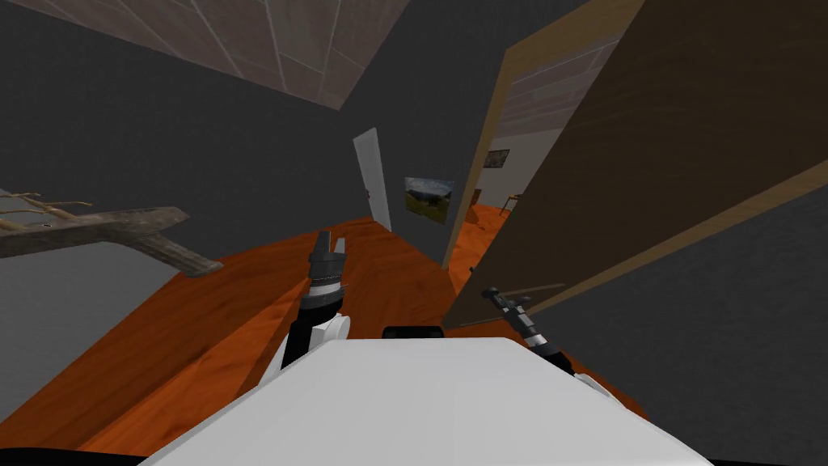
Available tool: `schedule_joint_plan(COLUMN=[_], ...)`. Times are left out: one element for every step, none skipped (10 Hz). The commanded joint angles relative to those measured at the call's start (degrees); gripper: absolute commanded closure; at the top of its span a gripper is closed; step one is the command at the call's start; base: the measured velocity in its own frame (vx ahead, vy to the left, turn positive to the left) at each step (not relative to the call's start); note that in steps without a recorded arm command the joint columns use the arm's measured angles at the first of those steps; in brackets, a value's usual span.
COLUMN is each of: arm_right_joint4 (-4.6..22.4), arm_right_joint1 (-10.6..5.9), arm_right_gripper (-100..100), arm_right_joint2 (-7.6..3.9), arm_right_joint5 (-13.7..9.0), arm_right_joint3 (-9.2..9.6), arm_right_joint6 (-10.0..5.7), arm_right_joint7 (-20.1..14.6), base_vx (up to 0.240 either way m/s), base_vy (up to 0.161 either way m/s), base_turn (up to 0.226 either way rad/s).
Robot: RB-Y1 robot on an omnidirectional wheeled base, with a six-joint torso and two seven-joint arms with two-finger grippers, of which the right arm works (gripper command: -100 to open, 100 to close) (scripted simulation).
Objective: Pull the door open
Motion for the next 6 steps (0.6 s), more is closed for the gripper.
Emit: schedule_joint_plan(arm_right_joint4=[0.55, 1.01, 1.46, 1.9, 2.3, 2.65], arm_right_joint1=[0.24, 0.3, 0.36, 0.42, 0.47, 0.52], arm_right_gripper=[100, 100, 100, 100, 100, 100], arm_right_joint2=[-0.3, -0.41, -0.52, -0.63, -0.73, -0.82], arm_right_joint5=[0.12, 0.21, 0.3, 0.39, 0.47, 0.54], arm_right_joint3=[-0.28, -0.4, -0.53, -0.65, -0.76, -0.86], arm_right_joint6=[-0.91, -1.5, -2.09, -2.65, -3.16, -3.61], arm_right_joint7=[0.02, -0.02, -0.05, -0.09, -0.12, -0.15], base_vx=[-0.192, -0.208, -0.248, -0.228, -0.19, -0.164], base_vy=[-0.092, -0.08, -0.097, -0.102, -0.078, -0.066], base_turn=[0.211, 0.186, 0.175, 0.178, 0.166, 0.161])
